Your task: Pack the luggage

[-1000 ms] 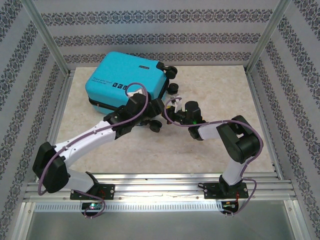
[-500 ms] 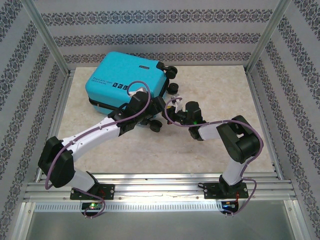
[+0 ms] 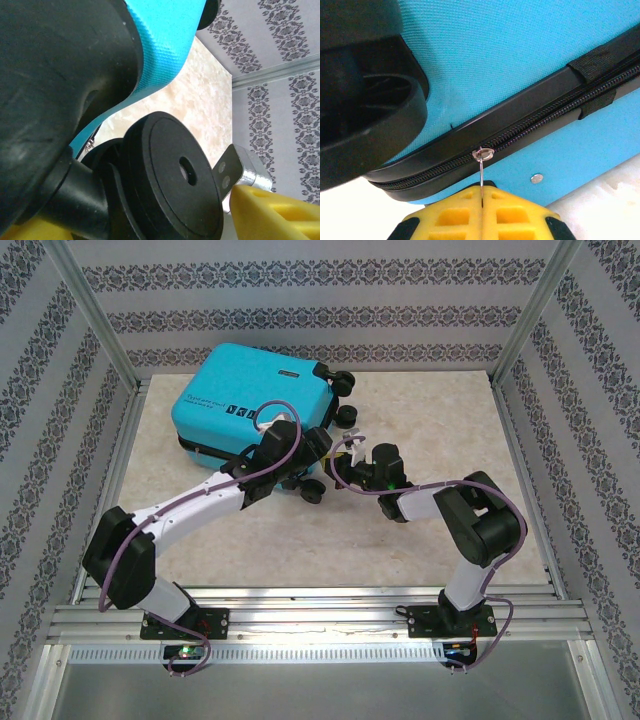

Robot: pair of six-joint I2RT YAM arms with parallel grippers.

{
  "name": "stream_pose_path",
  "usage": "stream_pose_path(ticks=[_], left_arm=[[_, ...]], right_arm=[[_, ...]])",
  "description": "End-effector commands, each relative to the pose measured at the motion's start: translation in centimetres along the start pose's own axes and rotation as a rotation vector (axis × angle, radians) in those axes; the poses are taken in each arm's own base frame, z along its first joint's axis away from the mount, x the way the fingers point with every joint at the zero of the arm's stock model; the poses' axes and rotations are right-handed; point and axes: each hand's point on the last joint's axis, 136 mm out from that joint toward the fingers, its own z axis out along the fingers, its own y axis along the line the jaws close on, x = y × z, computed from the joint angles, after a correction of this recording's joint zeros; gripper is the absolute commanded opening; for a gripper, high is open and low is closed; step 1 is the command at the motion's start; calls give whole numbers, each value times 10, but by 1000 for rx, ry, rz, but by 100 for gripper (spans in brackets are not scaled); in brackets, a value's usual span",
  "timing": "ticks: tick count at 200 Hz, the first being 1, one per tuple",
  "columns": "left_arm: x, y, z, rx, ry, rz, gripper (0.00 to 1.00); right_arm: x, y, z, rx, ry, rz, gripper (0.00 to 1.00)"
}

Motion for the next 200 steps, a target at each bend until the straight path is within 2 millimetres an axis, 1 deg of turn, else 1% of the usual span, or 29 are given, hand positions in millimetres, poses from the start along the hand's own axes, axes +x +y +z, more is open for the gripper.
stream_pose_path(ticks=[1,31,75,91,106,138,176,200], left_arm=[[-34,-9,4,64,-135,-64,74],[-39,-4,5,68,-173,-110,68],[-44,3,2,86,-224,-173,50],[-45,4,1,95,-237,-186,47],[-46,4,1,105,-244,-193,41],[-46,7,-4,112,-253,-175,29],[-38,17,-17,80,-211,-89,21],[-32,25,-27,44,-175,-17,18]], right_arm=[[-4,10,-4,-37,-8,-1,0],[-3,11,-4,-41,-5,-1,0],[-2,12,-4,-43,-3,0,0],[-1,12,-4,-42,-1,0,0],[-2,12,-4,-42,-2,-2,0],[-2,9,-4,-24,1,-8,0],[-8,-2,-2,13,-2,-20,0],[-13,-9,1,43,-6,-34,0]])
